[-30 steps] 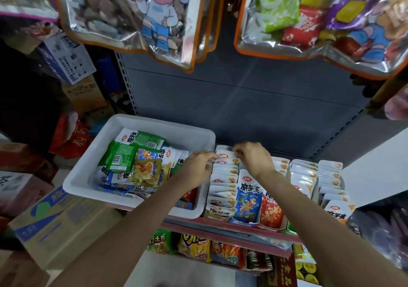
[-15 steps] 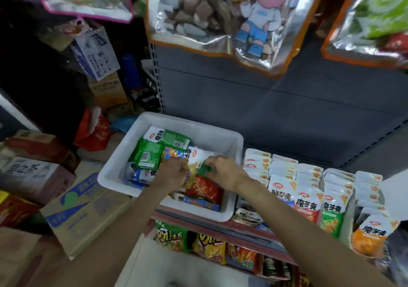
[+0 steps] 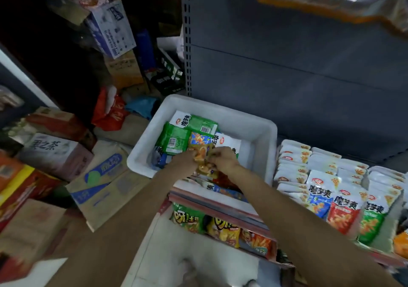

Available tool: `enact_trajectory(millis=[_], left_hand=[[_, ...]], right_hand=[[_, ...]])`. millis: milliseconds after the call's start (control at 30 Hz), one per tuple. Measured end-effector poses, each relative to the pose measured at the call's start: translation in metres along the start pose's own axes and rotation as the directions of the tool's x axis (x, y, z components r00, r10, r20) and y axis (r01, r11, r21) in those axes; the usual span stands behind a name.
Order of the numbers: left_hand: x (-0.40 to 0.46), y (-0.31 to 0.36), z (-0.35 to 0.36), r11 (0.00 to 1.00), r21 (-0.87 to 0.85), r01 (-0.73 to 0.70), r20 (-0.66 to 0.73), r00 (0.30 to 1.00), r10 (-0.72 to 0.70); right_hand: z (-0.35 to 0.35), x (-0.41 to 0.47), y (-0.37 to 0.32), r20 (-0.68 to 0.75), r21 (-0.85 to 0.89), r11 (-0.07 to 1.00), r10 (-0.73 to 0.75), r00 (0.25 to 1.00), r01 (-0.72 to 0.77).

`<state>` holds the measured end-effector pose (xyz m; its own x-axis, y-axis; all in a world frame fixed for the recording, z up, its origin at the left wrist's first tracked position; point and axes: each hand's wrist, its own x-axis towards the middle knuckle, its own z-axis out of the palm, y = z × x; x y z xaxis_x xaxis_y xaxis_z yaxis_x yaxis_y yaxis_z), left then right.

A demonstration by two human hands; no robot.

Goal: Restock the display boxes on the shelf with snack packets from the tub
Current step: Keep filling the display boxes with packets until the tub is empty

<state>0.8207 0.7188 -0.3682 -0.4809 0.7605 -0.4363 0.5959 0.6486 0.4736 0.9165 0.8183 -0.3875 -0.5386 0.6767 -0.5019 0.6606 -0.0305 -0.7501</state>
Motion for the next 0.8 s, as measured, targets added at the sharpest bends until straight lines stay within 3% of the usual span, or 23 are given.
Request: enact_trajectory(millis=[133, 200, 267, 300, 333, 400, 433, 500, 567, 700, 800], left_hand=[[0.002, 0.005, 0.000, 0.994, -0.108, -0.006, -0.059, 0.998, 0.000], [0.003, 0.006, 0.000, 0.996, -0.071, 0.055, -0.122, 0.990, -0.064], [0.001, 0.013, 0.001, 0.974, -0.182, 0.136, -0.073, 0.986, -0.152], [0.000, 0.019, 0.002, 0.931, -0.321, 0.172, -0.002, 0.983, -0.182], [-0.001, 0.025, 0.003, 0.859, -0.465, 0.214, 0.088, 0.977, -0.196], [-0.007, 0.043, 0.002, 0.623, -0.714, 0.320, 0.251, 0.947, -0.199], [-0.009, 0.053, 0.003, 0.508, -0.799, 0.321, 0.265, 0.947, -0.181], [-0.009, 0.073, 0.007, 0.339, -0.926, 0.168, 0.128, 0.982, -0.137], [-0.010, 0.093, 0.010, 0.238, -0.971, 0.007, -0.027, 0.990, -0.140], [-0.008, 0.126, 0.017, 0.268, -0.954, -0.137, -0.168, 0.981, -0.095], [-0.007, 0.151, 0.023, 0.443, -0.858, -0.261, -0.263, 0.963, 0.060]], right_hand=[[-0.004, -0.003, 0.001, -0.064, 0.170, 0.985, 0.005, 0.998, 0.006], [-0.016, -0.009, 0.001, -0.139, 0.316, 0.948, 0.017, 0.990, 0.028], [-0.031, -0.019, 0.001, -0.162, 0.428, 0.901, -0.001, 0.987, 0.071], [-0.040, -0.024, 0.003, -0.174, 0.461, 0.882, -0.024, 0.984, 0.102], [-0.049, -0.029, 0.005, -0.191, 0.479, 0.868, -0.044, 0.981, 0.133], [-0.065, -0.038, 0.008, -0.233, 0.519, 0.830, -0.091, 0.968, 0.203], [-0.073, -0.042, 0.009, -0.249, 0.537, 0.812, -0.106, 0.963, 0.228], [-0.090, -0.047, 0.014, -0.250, 0.550, 0.798, -0.126, 0.960, 0.248], [-0.106, -0.055, 0.019, -0.228, 0.520, 0.823, -0.123, 0.966, 0.228], [-0.144, -0.071, 0.029, -0.212, 0.413, 0.890, -0.112, 0.971, 0.193], [-0.175, -0.084, 0.032, -0.269, 0.348, 0.901, -0.169, 0.948, 0.259]])
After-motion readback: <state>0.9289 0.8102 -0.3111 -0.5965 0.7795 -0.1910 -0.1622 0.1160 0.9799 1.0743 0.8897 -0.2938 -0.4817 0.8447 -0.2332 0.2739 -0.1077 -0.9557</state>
